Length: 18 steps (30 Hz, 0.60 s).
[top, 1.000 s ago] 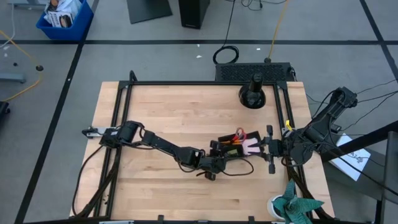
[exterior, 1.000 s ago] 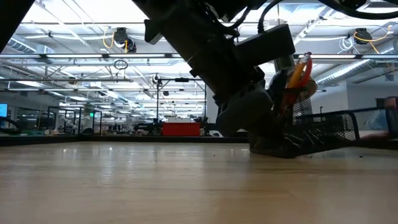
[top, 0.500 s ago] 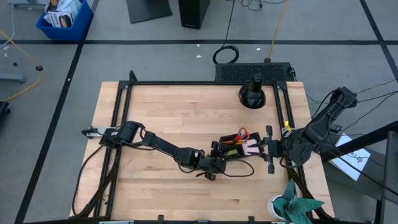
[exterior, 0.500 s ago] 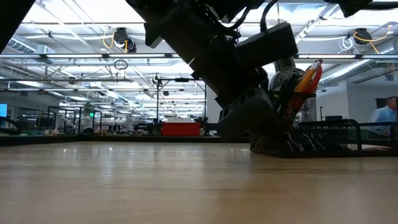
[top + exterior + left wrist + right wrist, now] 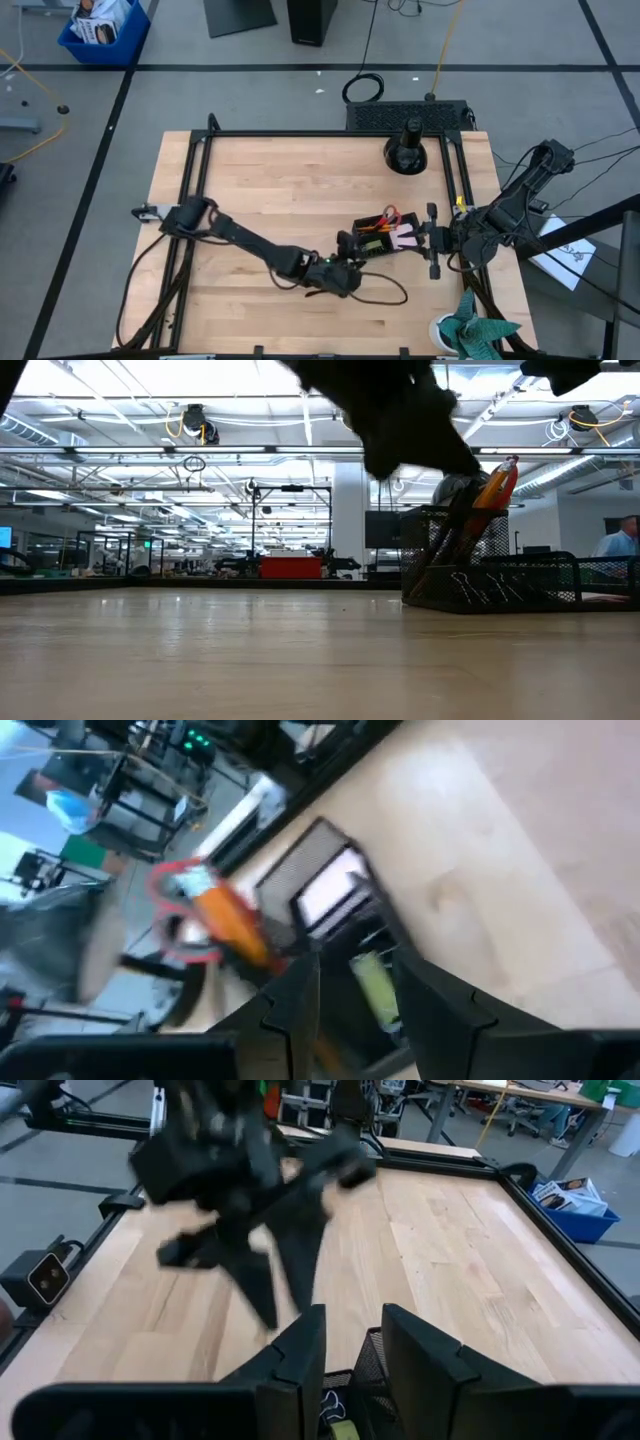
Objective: Pick and place office supplies into organizer
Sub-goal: Adjust the black desk organizer
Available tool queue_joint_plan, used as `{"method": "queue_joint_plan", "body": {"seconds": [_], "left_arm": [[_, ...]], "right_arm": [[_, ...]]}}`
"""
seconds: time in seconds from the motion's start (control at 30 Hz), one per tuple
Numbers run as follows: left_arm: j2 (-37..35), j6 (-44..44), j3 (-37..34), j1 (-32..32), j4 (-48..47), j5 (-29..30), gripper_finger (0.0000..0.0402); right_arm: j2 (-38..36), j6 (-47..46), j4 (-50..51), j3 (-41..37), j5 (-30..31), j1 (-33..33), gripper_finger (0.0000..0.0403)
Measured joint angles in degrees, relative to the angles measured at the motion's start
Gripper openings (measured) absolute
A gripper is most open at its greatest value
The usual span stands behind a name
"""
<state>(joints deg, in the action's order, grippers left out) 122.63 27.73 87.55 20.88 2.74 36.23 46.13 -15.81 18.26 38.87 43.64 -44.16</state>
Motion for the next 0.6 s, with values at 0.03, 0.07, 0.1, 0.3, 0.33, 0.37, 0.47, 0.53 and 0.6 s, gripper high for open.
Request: {"method": "queue_joint_plan", "body": {"seconds": [0.03,0.07,0.1,0.3,0.33,0.37,0.47,0.53,0.6], "left_arm": [[-1.3,0.0,0.0,0.0,-1.7,0.4,0.0133],[-2.5,-0.2,0.0,-0.4,-3.5,0.4,0.0133],[-3.2,-0.6,0.0,-1.0,-5.1,0.2,0.0133],[-7.1,-14.5,0.0,-6.2,-16.9,-0.5,0.0133],[-7.4,-16.9,0.0,-7.1,-17.9,-0.6,0.0133],[-7.5,-18.6,0.0,-7.9,-18.8,-1.6,0.0133],[-7.4,-20.0,0.0,-8.8,-20.0,-5.4,0.0133],[-7.4,-20.4,0.0,-8.2,-20.2,-7.7,0.0133],[-7.4,-21.2,0.0,-7.4,-21.3,-8.1,0.0133]], "right_arm": [[0.0,0.0,0.0,0.0,0.0,0.0,0.0093],[0.0,0.0,0.0,0.0,0.0,0.0,0.0093],[0.0,0.0,0.0,0.0,0.0,0.0,0.0094],[0.0,-0.4,0.0,0.0,0.0,0.0,0.0093],[0.0,-0.4,0.0,0.0,0.0,0.0,0.0093],[0.0,-0.4,0.1,0.0,0.0,0.0,0.0093],[-1.1,-1.0,1.7,0.0,0.0,0.0,0.0090],[-2.8,-3.8,4.9,0.2,0.0,0.0,0.0084],[-4.7,-8.0,9.7,1.3,-0.3,0.0,0.0077]]}}
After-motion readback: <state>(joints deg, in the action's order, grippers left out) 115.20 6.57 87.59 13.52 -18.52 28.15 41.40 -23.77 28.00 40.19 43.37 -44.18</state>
